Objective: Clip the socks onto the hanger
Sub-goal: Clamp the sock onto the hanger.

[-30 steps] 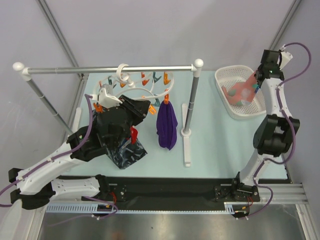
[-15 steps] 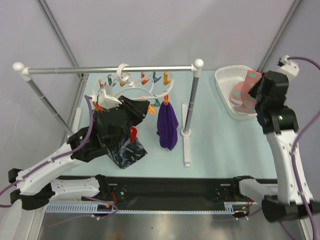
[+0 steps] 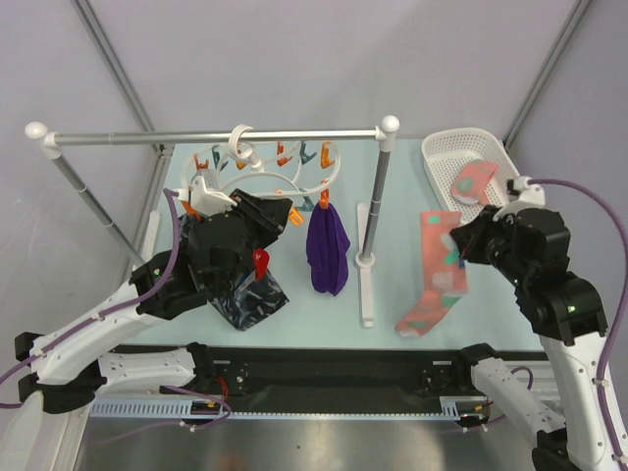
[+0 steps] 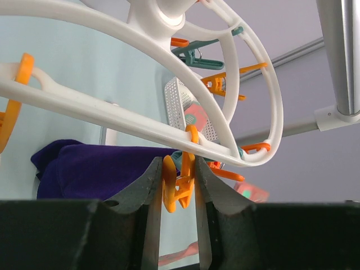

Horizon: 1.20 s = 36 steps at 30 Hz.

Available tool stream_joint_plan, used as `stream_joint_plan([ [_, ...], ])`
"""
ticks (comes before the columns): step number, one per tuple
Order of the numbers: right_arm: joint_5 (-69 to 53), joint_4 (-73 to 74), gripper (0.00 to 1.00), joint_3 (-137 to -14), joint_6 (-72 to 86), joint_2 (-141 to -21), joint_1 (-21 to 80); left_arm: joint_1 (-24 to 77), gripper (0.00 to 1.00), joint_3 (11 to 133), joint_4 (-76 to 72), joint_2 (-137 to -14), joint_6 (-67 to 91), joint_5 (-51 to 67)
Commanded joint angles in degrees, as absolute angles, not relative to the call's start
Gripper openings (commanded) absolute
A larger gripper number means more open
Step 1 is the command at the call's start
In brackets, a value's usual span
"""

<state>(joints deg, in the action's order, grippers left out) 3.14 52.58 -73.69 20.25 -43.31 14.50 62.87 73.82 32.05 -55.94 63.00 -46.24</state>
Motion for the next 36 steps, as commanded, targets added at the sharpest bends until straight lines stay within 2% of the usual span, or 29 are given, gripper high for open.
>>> stream_joint_plan([
  [1, -14.6, 54.2, 0.00, -69.1, 18.3, -39.8, 16.1, 62.9, 0.00, 73.3, 33.5, -55.9, 64.0, -44.9],
  [7, -32.5, 40.0, 0.00, -59.3, 22.1, -36.0, 21.6, 62.9, 0.00, 74.0, 33.2, -56.6, 64.3, -43.9],
  [12, -37.6, 27.3, 0.00, -55.9, 24.6, -40.5, 28.7, 62.9, 0.00, 73.8, 33.2, -56.1, 65.0, -43.2],
  [16, -34.4, 20.0, 0.00, -56.3, 24.1, -45.3, 39.5, 62.9, 0.00, 73.7, 33.8, -55.8, 65.7, -43.1],
  [20, -31.1, 15.1, 0.00, -58.0, 24.1, -51.0, 44.0, 62.9, 0.00, 73.8, 33.8, -55.9, 65.9, -42.8],
  [25, -25.5, 11.9, 0.00, -60.0, 24.6, -55.6, 46.7, 62.9, 0.00, 73.9, 33.8, -55.9, 66.3, -42.1],
  [36, -22.1, 9.4, 0.00, -65.0, 25.0, -59.6, 47.8, 62.9, 0.00, 73.7, 33.3, -56.2, 66.4, -41.2],
])
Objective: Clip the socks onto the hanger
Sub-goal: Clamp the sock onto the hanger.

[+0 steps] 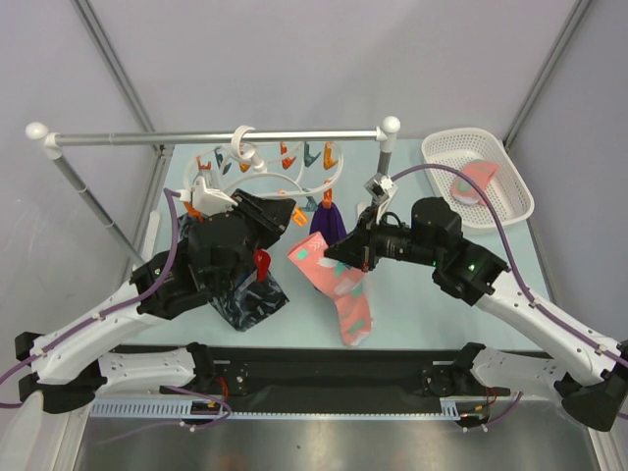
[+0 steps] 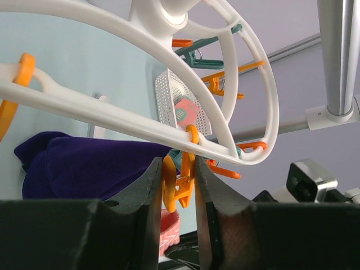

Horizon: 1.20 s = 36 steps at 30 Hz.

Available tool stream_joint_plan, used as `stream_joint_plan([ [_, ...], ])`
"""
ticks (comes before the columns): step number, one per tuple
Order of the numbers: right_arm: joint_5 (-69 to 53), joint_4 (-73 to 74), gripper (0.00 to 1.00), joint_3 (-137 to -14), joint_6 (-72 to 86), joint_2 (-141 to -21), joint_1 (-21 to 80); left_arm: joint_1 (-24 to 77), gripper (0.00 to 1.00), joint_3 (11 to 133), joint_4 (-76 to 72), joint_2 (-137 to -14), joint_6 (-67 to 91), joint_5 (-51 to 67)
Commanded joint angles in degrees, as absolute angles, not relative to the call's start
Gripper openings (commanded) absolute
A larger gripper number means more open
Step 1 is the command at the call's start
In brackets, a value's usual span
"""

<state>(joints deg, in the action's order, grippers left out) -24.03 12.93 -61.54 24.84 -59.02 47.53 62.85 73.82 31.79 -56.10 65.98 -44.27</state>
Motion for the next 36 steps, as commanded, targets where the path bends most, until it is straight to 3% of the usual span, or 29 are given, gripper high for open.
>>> stream_joint_plan([
  [1, -21.5, 9.3, 0.00, -65.2, 25.1, -59.8, 47.8, 62.9, 0.00, 73.7, 33.3, -56.0, 66.4, -41.2],
  [36, -26.8, 6.1, 0.00, -67.6, 26.1, -63.7, 49.0, 62.9, 0.00, 73.4, 33.6, -55.6, 66.8, -41.3],
])
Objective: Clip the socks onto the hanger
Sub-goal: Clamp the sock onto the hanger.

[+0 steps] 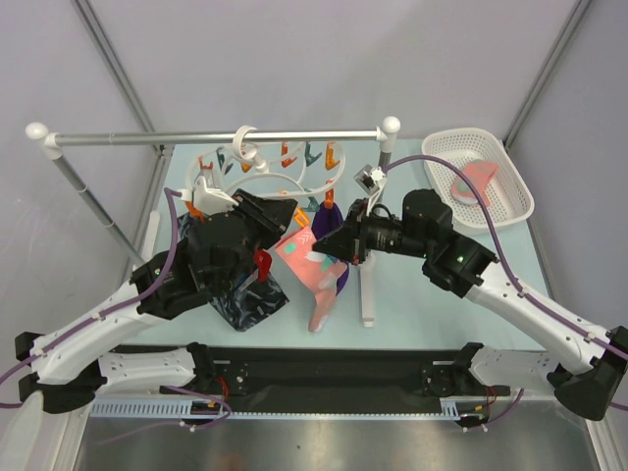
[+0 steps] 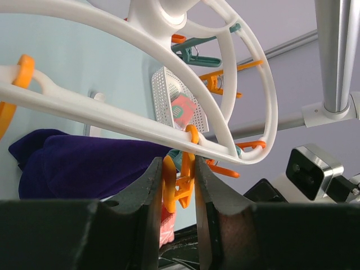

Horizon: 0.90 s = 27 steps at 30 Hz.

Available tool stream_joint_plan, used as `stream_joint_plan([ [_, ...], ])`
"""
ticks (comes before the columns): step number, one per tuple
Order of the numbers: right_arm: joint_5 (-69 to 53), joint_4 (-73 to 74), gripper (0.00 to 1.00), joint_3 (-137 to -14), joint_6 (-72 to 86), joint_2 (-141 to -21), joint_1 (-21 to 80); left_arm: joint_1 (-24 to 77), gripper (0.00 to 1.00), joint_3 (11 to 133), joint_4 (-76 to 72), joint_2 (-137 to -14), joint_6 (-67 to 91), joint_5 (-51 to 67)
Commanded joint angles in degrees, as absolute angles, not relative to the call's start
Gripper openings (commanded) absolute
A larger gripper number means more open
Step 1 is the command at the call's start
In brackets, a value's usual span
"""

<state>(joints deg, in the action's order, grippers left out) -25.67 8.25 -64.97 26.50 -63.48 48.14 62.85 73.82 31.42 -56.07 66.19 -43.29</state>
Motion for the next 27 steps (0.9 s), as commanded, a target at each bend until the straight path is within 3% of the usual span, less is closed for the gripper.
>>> stream_joint_plan([
  [1, -26.6, 6.4, 0.00, -67.4, 26.1, -63.5, 49.0, 62.9, 0.00, 73.4, 33.7, -55.6, 66.7, -41.4],
  [27, -23.6, 5.9, 0.00, -68.6, 25.4, -63.5, 49.1, 62.9, 0.00, 72.9, 33.8, -55.2, 67.1, -41.0],
])
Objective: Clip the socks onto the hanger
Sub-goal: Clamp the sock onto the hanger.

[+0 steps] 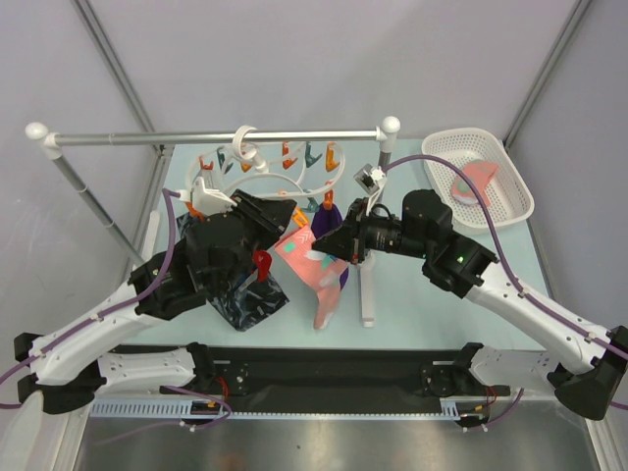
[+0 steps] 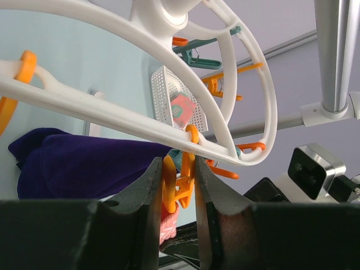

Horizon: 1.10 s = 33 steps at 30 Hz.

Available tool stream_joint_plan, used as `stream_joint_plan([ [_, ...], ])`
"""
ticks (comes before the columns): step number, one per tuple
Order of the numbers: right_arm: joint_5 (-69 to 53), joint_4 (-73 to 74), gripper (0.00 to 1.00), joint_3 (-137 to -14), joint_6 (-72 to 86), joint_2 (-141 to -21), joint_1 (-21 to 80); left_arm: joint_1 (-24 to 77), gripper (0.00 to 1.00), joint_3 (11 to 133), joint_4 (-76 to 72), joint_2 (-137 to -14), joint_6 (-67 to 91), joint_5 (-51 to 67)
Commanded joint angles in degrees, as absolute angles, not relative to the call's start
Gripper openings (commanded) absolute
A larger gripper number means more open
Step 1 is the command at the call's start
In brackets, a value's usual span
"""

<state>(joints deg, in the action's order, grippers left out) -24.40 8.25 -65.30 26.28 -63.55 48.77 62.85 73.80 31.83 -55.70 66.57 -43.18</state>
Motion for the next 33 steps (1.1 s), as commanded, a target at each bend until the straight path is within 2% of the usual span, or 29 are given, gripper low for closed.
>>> stream_joint_plan([
  [1, -23.8, 6.1, 0.00, -68.9, 25.1, -63.8, 49.1, 62.9, 0.00, 73.0, 33.7, -55.3, 67.1, -41.0],
  [21, -24.3, 5.2, 0.00, -72.6, 23.8, -68.0, 49.1, 62.9, 0.02, 71.7, 32.2, -54.8, 66.4, -40.5],
  [22, -24.4, 4.8, 0.00, -72.7, 23.9, -68.2, 49.0, 62.9, 0.15, 71.5, 32.1, -54.6, 66.6, -40.5],
  [24, -25.0, 4.2, 0.00, -72.8, 24.1, -68.6, 49.0, 62.9, 0.29, 70.9, 31.8, -54.1, 67.1, -40.6],
  [25, -25.1, 4.0, 0.00, -72.9, 24.1, -68.7, 49.0, 62.9, 0.43, 70.8, 31.7, -54.0, 67.2, -40.7],
  [26, -25.1, 4.0, 0.02, -73.1, 24.2, -68.8, 49.1, 62.9, 0.51, 70.8, 31.7, -53.9, 67.3, -40.8],
  [28, -24.7, 3.8, 0.09, -73.1, 24.3, -69.3, 49.0, 62.9, 0.64, 70.8, 32.3, -53.6, 67.7, -41.1],
  [29, -25.0, 3.5, 0.16, -73.0, 24.4, -69.5, 49.1, 62.9, 0.71, 70.8, 32.5, -53.3, 67.7, -41.2],
  [30, -25.1, 3.5, 0.16, -73.0, 24.5, -69.7, 49.1, 62.9, 0.71, 70.7, 32.6, -53.3, 67.6, -41.3],
  [31, -25.1, 3.5, 0.26, -73.0, 24.7, -69.9, 49.2, 62.9, 0.77, 70.6, 32.8, -52.9, 67.6, -41.4],
  [33, -24.5, 3.9, 0.32, -73.0, 24.9, -70.1, 49.2, 62.9, 0.83, 70.1, 33.0, -52.5, 67.3, -41.7],
])
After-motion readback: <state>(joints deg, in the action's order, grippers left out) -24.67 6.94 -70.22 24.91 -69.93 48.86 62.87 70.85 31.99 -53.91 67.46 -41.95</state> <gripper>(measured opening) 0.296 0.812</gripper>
